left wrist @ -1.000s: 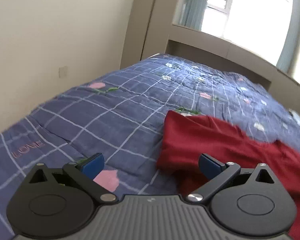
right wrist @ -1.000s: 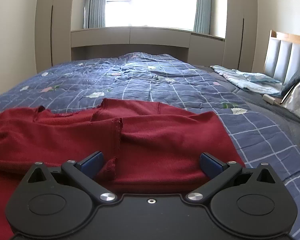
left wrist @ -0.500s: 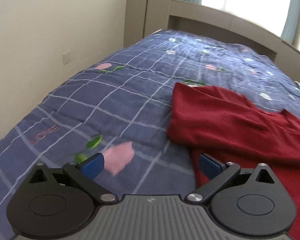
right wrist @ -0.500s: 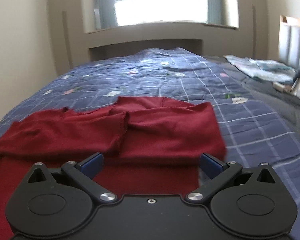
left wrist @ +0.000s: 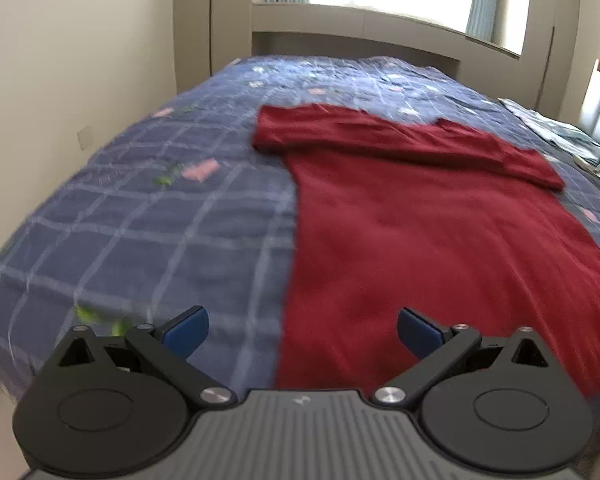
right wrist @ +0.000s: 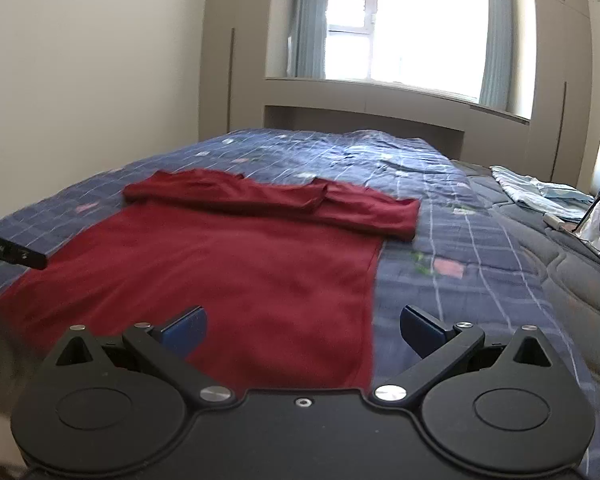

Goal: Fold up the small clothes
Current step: 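Open both grippers and lift them away from the sweater, then move both grippers to the hem edge of the red sweater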

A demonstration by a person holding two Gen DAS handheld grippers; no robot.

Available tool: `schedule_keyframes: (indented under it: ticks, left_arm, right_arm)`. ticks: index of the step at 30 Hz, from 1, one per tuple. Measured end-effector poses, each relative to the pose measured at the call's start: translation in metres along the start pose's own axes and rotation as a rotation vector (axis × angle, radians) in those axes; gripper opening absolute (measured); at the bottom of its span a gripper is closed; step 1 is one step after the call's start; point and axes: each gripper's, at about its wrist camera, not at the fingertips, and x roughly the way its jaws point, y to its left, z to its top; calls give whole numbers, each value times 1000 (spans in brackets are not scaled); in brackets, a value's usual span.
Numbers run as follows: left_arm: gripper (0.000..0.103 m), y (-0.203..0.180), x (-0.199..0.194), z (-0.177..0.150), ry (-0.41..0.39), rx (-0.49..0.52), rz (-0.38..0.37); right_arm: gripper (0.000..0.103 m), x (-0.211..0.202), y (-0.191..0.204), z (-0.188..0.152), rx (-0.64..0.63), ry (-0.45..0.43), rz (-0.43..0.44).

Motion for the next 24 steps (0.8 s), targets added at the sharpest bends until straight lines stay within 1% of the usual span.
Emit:
schedule_keyframes:
  ticks: [2, 4, 7, 9, 12, 17, 24]
  left_arm:
    - [103, -9, -11, -11, 27, 3, -7]
    - [103, -18, -21, -19, 43, 28, -17]
    - [103, -30, -33, -26, 64, 51, -10]
    - [103, -37, -38, -29, 92, 61, -14]
    - [103, -40, -45, -35, 93, 62, -14]
    - [103, -43, -48, -39, 103, 75, 1]
    - [103, -42, -44, -38, 126, 78, 20]
  right_arm:
    - [102, -11, 10, -9, -31, 10, 9]
    - [102, -18, 21, -16, -73, 20, 18]
    - [102, -25, 38, -26, -126, 34, 32]
    - [102, -28, 49, -30, -177, 41, 30]
    - [102, -28, 64, -31, -260, 39, 19]
    - [102, -19, 82, -37, -364, 75, -3]
    - [102, -7, 91, -41, -421, 106, -27]
